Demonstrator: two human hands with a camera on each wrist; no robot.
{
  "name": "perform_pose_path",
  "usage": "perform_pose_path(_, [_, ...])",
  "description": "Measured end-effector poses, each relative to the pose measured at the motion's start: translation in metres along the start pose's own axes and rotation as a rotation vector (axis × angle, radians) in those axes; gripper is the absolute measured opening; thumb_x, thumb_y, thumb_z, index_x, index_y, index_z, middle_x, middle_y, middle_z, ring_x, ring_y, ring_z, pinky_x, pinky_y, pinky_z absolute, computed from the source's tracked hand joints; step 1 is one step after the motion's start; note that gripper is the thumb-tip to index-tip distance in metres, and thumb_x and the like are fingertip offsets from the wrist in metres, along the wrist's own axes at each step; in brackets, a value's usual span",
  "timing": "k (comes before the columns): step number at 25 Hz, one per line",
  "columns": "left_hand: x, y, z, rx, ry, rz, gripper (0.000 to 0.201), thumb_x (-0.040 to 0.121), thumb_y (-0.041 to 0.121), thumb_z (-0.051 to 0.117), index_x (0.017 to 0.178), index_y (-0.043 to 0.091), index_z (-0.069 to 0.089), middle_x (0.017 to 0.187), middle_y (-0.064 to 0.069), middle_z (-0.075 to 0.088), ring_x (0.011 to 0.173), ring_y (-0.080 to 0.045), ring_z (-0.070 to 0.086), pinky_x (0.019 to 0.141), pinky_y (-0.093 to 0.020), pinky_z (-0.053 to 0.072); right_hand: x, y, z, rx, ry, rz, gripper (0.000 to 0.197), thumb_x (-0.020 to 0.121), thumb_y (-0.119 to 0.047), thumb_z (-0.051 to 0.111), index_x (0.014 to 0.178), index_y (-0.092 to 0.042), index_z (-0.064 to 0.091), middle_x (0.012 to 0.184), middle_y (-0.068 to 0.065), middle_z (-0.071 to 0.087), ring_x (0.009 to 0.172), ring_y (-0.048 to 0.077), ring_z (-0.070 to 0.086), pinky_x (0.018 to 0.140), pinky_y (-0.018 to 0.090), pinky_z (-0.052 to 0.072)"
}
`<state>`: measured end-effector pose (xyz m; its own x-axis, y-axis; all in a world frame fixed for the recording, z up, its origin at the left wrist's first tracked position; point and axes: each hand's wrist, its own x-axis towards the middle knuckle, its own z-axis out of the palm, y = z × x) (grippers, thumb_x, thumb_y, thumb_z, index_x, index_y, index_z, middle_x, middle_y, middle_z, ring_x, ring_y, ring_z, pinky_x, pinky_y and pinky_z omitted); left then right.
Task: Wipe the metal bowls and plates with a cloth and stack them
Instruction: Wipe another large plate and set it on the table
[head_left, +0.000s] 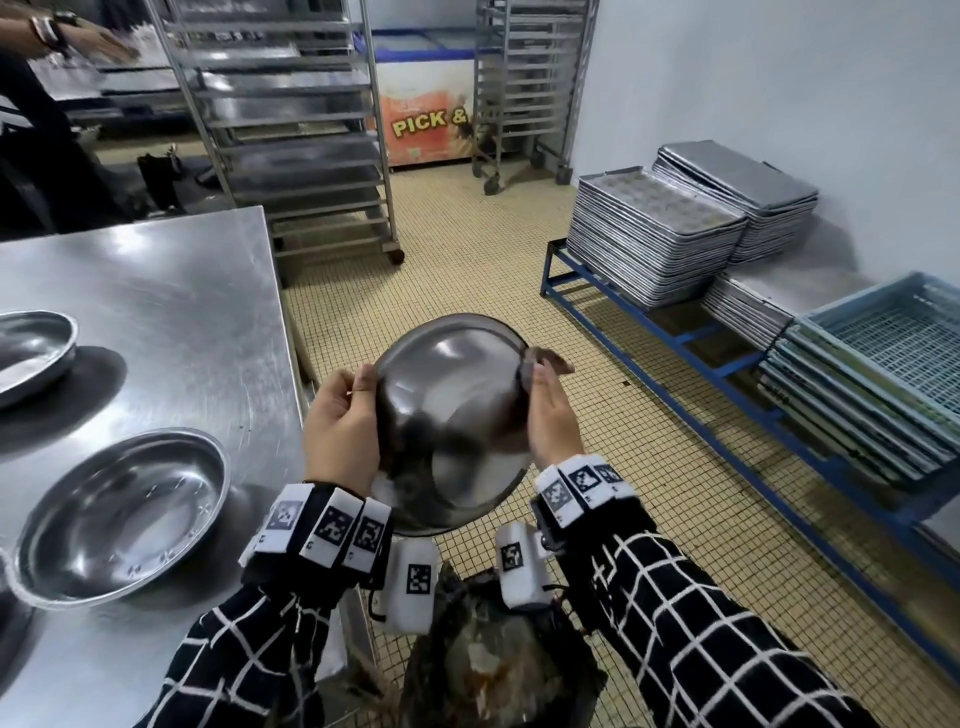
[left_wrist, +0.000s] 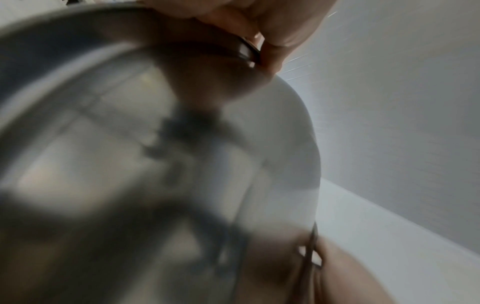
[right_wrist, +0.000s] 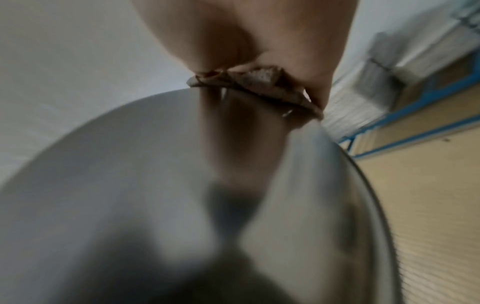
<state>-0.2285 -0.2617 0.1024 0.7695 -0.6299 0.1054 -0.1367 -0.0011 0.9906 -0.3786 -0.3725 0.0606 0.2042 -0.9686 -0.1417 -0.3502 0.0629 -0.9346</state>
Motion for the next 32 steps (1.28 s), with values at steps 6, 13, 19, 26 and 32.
perform_pose_path(6, [0.006, -0.006, 0.0, -0.085, 0.0, -0.091, 0.029, 0.098, 0.04, 0.045, 0.085, 0.02, 0.061, 0.08, 0.002, 0.06, 0.079, -0.015, 0.058, 0.081, -0.032, 0.049, 0.0, 0.038, -0.015, 0.716, -0.069, 0.379, 0.041, 0.093, -0.048, 0.052, 0.113, -0.014, 0.062, 0.111, 0.014, 0.068, 0.105, 0.033, 0.062, 0.091, 0.05, 0.052])
perform_pose_path(13, [-0.004, -0.01, 0.001, 0.005, -0.233, -0.05, 0.028, 0.098, 0.041, 0.04, 0.113, 0.024, 0.056, 0.103, 0.003, 0.063, 0.101, -0.018, 0.06, 0.091, -0.034, 0.048, 0.013, -0.004, -0.065, -0.112, -0.041, -0.047, 0.039, 0.101, -0.044, 0.034, 0.113, -0.017, 0.058, 0.1, 0.001, 0.057, 0.093, 0.017, 0.053, 0.08, 0.03, 0.045])
perform_pose_path(19, [-0.015, -0.007, 0.01, 0.183, -0.393, -0.008, 0.022, 0.096, 0.034, 0.048, 0.096, 0.022, 0.066, 0.087, 0.001, 0.068, 0.086, -0.016, 0.063, 0.077, -0.026, 0.05, 0.011, -0.029, -0.064, -0.486, -0.249, -0.42, 0.023, 0.101, -0.031, 0.04, 0.1, -0.013, 0.055, 0.085, 0.0, 0.057, 0.082, 0.019, 0.053, 0.061, 0.02, 0.034])
perform_pose_path(26, [-0.01, -0.008, 0.012, 0.212, -0.281, -0.052, 0.025, 0.097, 0.033, 0.049, 0.08, 0.025, 0.065, 0.081, -0.01, 0.07, 0.083, -0.031, 0.066, 0.08, -0.042, 0.054, -0.022, -0.019, -0.024, -0.209, 0.253, -0.587, 0.035, 0.099, -0.031, 0.04, 0.117, -0.009, 0.06, 0.123, 0.009, 0.052, 0.114, 0.023, 0.046, 0.095, 0.03, 0.043])
perform_pose_path(32, [-0.007, 0.008, 0.017, 0.167, -0.257, -0.052, 0.031, 0.098, 0.026, 0.049, 0.074, 0.015, 0.066, 0.067, -0.006, 0.068, 0.066, -0.028, 0.063, 0.065, -0.033, 0.054, -0.066, -0.012, 0.021, -0.674, 0.16, -0.754, 0.044, 0.097, -0.045, 0.032, 0.136, -0.034, 0.048, 0.139, 0.0, 0.048, 0.135, 0.024, 0.031, 0.116, 0.041, 0.016])
